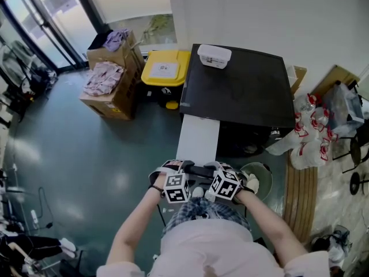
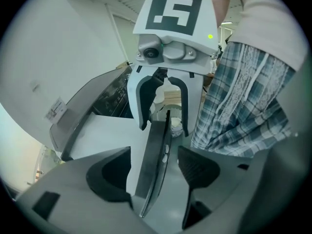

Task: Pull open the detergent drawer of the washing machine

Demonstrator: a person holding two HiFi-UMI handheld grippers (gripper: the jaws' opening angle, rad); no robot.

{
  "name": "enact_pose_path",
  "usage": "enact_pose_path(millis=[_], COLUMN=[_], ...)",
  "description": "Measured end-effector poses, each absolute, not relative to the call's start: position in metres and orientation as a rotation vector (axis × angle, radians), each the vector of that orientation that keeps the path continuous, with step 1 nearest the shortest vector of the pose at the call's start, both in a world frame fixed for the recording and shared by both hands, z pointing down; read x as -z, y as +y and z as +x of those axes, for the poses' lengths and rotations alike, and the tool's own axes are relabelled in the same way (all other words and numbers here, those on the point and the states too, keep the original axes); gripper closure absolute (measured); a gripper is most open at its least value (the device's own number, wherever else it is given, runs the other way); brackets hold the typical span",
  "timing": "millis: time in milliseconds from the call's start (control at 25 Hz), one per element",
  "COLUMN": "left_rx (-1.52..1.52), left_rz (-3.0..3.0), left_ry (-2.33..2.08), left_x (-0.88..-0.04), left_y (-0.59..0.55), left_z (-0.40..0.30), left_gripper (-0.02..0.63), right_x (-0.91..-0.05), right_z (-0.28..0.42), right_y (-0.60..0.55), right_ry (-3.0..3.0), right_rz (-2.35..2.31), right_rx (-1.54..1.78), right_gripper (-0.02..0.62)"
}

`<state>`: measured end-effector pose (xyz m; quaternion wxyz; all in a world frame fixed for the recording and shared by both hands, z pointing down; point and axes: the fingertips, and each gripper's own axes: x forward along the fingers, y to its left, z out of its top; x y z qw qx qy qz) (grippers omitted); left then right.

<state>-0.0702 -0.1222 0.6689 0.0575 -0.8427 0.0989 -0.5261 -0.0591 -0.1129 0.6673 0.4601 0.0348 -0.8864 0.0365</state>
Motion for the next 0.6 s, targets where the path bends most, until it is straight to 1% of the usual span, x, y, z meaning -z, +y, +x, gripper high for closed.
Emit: enact_pose_path(millis=[200, 400, 520, 600], left_rx=[1.511, 1.329, 1.178, 1.052], left_rz=[-2.601, -2.69, -2.76, -2.806], left_ry=[0.332, 0.503, 0.646, 0.767], left_x=[-0.651, -0.616, -0.588, -0.566], left_y=[-0.133, -0.166, -0.194, -0.215], left_z=[-0.059, -0.053, -0.05, -0.049], left_gripper=[0.311, 0.311, 0.311, 0.313], right_x=[-0.658, -0.636, -0.614, -0.594], right_z=[-0.053, -0.036, -0.018, -0.005], right_y=[-0.123, -0.151, -0.178, -0.198], right_ry=[-2.228, -2.32, -2.386, -2.43], right_rz=[0.139, 0.302, 0.457, 0.57], right_rx=[-0.121, -0.221, -0.253, -0.256], right_gripper=[0.268, 0.272, 0.29, 0.323])
